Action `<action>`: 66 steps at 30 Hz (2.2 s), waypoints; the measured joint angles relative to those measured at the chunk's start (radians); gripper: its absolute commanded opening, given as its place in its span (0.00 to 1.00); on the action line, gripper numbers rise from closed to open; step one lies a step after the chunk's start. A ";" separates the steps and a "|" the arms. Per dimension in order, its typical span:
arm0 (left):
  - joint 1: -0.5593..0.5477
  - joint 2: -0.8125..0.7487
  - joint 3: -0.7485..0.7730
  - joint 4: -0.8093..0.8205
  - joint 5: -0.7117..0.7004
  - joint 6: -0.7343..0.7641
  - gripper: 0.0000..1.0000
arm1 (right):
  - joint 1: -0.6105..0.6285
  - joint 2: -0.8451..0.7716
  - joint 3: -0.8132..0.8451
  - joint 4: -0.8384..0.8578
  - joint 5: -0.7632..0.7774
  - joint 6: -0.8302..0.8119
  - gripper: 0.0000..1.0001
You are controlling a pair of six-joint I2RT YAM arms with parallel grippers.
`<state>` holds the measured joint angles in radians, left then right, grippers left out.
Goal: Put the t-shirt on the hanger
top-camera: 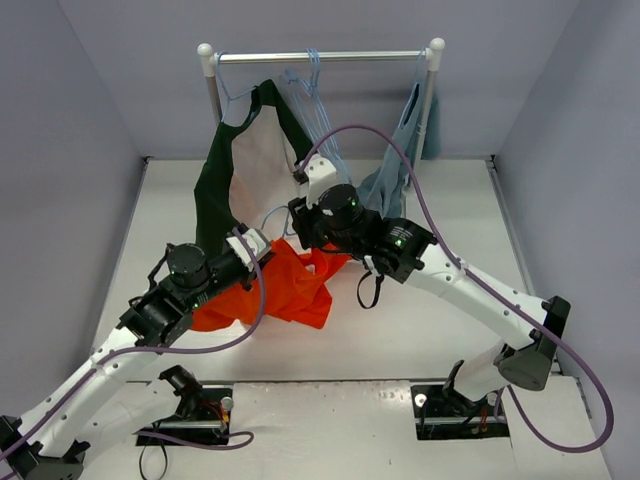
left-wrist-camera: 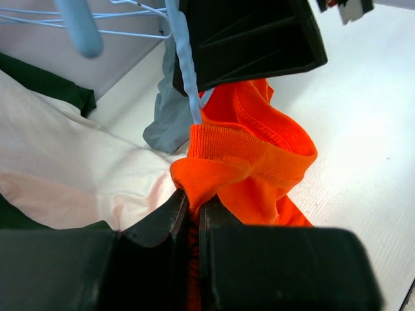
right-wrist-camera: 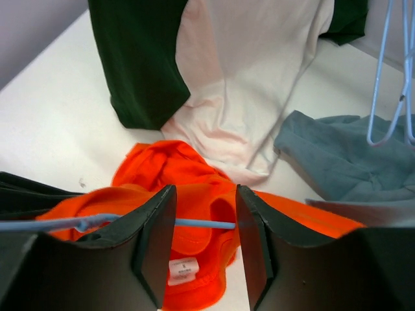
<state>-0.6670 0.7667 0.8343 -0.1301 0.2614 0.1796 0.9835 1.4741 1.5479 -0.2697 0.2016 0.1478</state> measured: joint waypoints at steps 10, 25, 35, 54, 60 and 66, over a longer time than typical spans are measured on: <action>0.000 -0.038 -0.107 0.092 0.030 -0.022 0.00 | -0.237 -0.195 -0.108 0.001 -0.194 -0.091 0.47; 0.000 -0.057 -0.112 0.105 0.106 -0.028 0.00 | -0.645 -0.319 -0.361 -0.158 -0.785 -0.588 0.53; 0.000 -0.065 -0.083 0.054 0.151 -0.027 0.00 | -0.649 -0.184 -0.360 -0.168 -0.993 -0.719 0.54; 0.003 -0.014 0.005 -0.007 0.234 0.008 0.00 | -0.587 -0.180 -0.348 -0.179 -1.022 -0.781 0.05; 0.026 0.012 0.056 -0.043 0.201 0.055 0.00 | -0.547 -0.180 -0.348 -0.229 -1.032 -0.821 0.00; 0.026 0.052 0.103 -0.067 0.231 0.079 0.00 | -0.530 -0.180 -0.340 -0.234 -1.026 -0.811 0.09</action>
<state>-0.6411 0.8186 0.9371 -0.1968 0.4920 0.2591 0.4535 1.2942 1.2075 -0.5042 -0.8249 -0.6629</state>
